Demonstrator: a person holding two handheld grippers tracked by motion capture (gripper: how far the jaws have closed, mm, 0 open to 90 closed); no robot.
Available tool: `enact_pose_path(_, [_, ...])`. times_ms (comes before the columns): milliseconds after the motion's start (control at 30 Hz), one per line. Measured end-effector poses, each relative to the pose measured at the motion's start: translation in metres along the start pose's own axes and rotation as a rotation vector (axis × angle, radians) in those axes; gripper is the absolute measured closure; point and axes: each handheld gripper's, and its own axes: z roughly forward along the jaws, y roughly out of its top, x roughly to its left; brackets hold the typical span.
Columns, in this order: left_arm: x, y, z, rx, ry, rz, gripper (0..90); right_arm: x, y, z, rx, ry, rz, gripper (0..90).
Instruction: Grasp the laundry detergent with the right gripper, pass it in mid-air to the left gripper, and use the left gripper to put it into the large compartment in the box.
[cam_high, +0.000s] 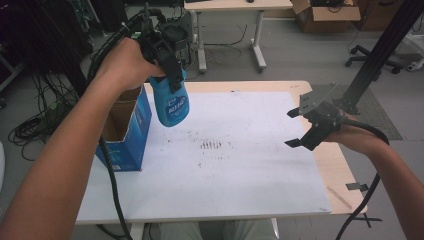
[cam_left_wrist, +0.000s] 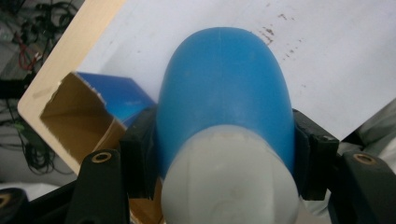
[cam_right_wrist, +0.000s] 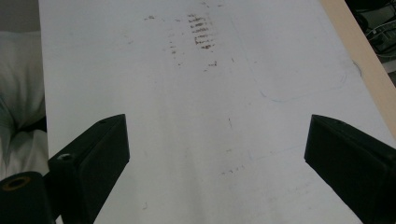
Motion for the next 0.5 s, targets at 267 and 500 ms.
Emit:
enact_pose_path(267, [0.013,-0.008,-0.007,-0.005,0.013,-0.122,37.9,-0.002,0.002,-0.002,0.04,0.004,-0.01,6.7])
enact_pose_path(500, [0.03,-0.02,-0.016,-0.011,0.017,-0.273,37.9,0.0,0.007,-0.001,0.074,0.013,-0.032,7.0])
